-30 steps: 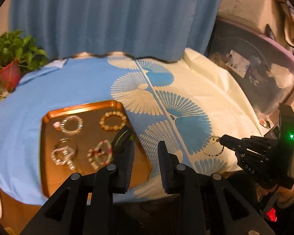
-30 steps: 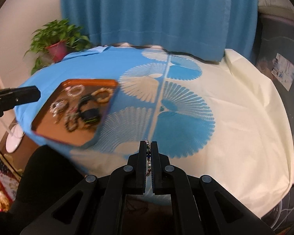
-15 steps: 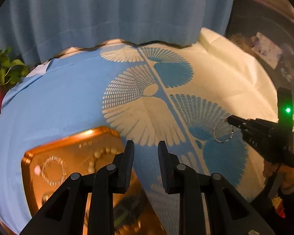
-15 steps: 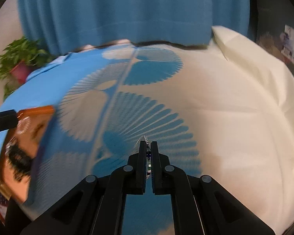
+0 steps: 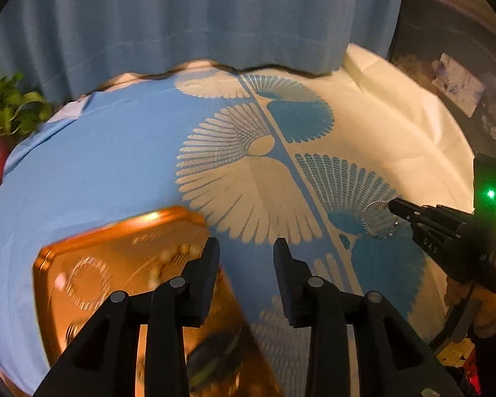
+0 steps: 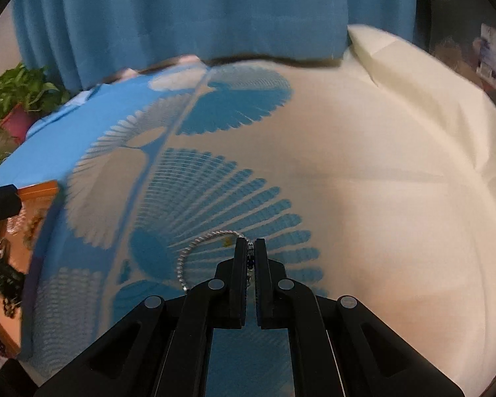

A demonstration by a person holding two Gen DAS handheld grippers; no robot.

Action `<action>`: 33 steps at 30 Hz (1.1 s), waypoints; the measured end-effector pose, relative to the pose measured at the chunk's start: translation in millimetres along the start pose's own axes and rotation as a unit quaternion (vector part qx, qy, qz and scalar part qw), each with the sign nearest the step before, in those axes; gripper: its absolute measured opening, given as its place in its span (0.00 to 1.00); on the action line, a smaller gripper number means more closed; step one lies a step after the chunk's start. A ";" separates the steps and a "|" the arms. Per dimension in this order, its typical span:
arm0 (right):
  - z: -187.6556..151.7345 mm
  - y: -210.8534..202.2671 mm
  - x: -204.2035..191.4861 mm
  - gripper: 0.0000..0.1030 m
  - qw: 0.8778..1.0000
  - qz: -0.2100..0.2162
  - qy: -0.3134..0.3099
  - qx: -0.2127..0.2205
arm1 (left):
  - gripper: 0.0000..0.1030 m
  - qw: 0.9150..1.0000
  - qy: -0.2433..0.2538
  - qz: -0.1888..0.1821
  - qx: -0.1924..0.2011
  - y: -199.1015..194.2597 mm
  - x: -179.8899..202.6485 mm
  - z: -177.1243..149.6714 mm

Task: Organize jewelry

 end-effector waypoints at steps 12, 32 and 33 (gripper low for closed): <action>-8.2 -109.0 -184.2 0.04 0.993 0.092 -0.065 0.046 | 0.68 0.995 -0.043 0.079 0.041 -116.6 -115.6 -71.1; -25.0 -101.9 -271.5 0.66 0.989 0.056 -0.135 0.008 | 0.95 0.985 -0.046 0.152 0.063 -125.9 -149.7 -97.5; -27.7 -103.8 -272.4 0.66 0.989 0.054 -0.134 0.006 | 0.95 0.985 -0.047 0.151 0.062 -127.6 -149.1 -100.0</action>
Point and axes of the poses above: each gripper's, at about its wrist camera, not at the fingertips, and y roughly the way its jaws point, x to its right, z to its top, the point moved 8 cm from there along y, roughly the way its jaws point, and after that the axes turned 10 degrees about -y, right-handed, at the moved point
